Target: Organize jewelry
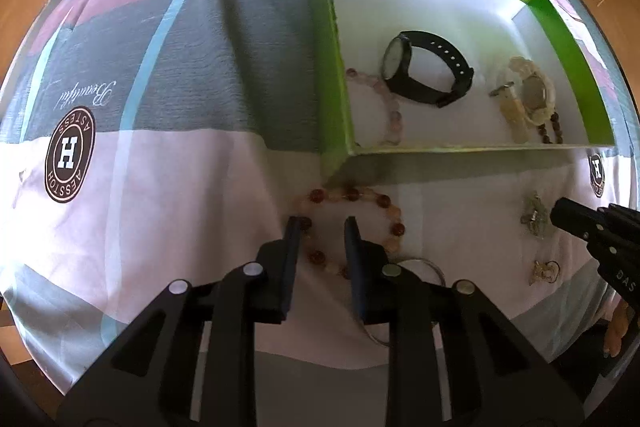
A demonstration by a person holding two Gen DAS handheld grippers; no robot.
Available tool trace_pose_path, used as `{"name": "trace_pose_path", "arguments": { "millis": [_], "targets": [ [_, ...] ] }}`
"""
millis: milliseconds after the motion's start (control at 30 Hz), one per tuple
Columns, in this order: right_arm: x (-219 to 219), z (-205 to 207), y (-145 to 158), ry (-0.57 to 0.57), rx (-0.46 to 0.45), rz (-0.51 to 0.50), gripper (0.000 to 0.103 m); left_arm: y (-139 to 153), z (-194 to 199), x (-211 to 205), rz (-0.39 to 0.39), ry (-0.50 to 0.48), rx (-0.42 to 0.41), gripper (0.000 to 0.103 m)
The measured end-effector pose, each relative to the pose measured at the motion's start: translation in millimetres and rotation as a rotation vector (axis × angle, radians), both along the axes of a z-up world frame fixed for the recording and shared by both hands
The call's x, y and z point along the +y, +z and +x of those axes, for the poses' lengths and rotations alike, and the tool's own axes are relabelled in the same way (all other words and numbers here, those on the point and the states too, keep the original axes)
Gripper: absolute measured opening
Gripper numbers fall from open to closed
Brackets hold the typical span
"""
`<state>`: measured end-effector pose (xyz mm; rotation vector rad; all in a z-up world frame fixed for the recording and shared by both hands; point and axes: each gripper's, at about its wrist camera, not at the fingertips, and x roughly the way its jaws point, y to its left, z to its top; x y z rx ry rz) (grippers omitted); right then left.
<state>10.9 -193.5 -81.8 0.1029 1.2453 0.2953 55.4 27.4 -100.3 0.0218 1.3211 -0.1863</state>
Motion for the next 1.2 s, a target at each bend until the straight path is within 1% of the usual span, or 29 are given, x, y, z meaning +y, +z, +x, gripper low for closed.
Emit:
{"name": "trace_pose_path", "arguments": {
  "millis": [167,233,267,300,333,500,567,600,633,667,700,800,867,967,1100,1200],
  "targets": [
    [-7.0,-2.2,1.9,-0.013,-0.007,-0.01,0.008,-8.5,5.1,-0.3,0.016,0.002,0.011,0.023],
    [-5.6,-0.8,-1.8,-0.017,-0.006,-0.018,0.016,-9.1,5.3,-4.1,0.026,-0.001,0.006,0.023],
    [-4.2,0.3,-4.2,-0.021,-0.007,-0.022,0.028,-9.5,5.4,-5.0,0.029,-0.002,0.004,0.023],
    [-1.9,1.7,-6.4,-0.025,-0.011,-0.023,0.037,-9.7,5.8,-5.7,0.031,-0.002,0.002,0.023],
    [0.0,2.4,-7.3,-0.027,-0.016,-0.02,0.039,-10.3,6.0,-7.0,0.032,-0.003,0.002,0.023],
    [10.3,4.0,-11.7,-0.008,-0.044,-0.027,0.039,-10.1,2.3,-12.9,0.046,-0.013,-0.004,0.021],
    [16.3,4.4,-12.9,0.01,-0.053,-0.033,0.039,-8.8,0.1,-15.8,0.052,-0.019,-0.006,0.019],
    [18.8,3.4,-13.7,0.018,-0.058,-0.032,0.024,-8.6,-0.4,-17.4,0.052,-0.023,-0.006,0.017],
    [22.9,2.9,-13.9,0.036,-0.058,-0.031,0.013,-6.3,-1.3,-19.1,0.05,-0.027,-0.006,0.013],
    [23.0,1.6,-12.5,0.044,-0.06,-0.029,0.008,-5.2,-1.7,-19.8,0.043,-0.029,-0.005,0.011],
    [23.8,0.1,-10.2,0.051,-0.061,-0.026,0.007,-2.9,-2.1,-20.1,0.039,-0.028,-0.006,0.008],
    [23.7,-4.3,2.0,0.058,-0.078,0.004,0.007,2.9,-5.7,-23.6,0.03,-0.038,-0.017,0.007],
    [19.7,-6.8,9.8,0.053,-0.091,0.029,0.007,11.9,-9.6,-25.9,0.015,-0.054,-0.032,0.007],
    [12.9,-7.3,17.3,0.038,-0.102,0.047,0.007,28.9,-17.1,-28.3,-0.019,-0.082,-0.067,0.007],
    [1.0,-5.9,17.3,0.003,-0.09,0.059,0.007,44.3,-24.8,-32.7,-0.067,-0.119,-0.105,0.007],
    [-5.3,-3.9,19.7,-0.005,-0.073,0.129,0.007,52.3,-32.3,-36.4,-0.129,-0.171,-0.134,0.007]
  ]
}}
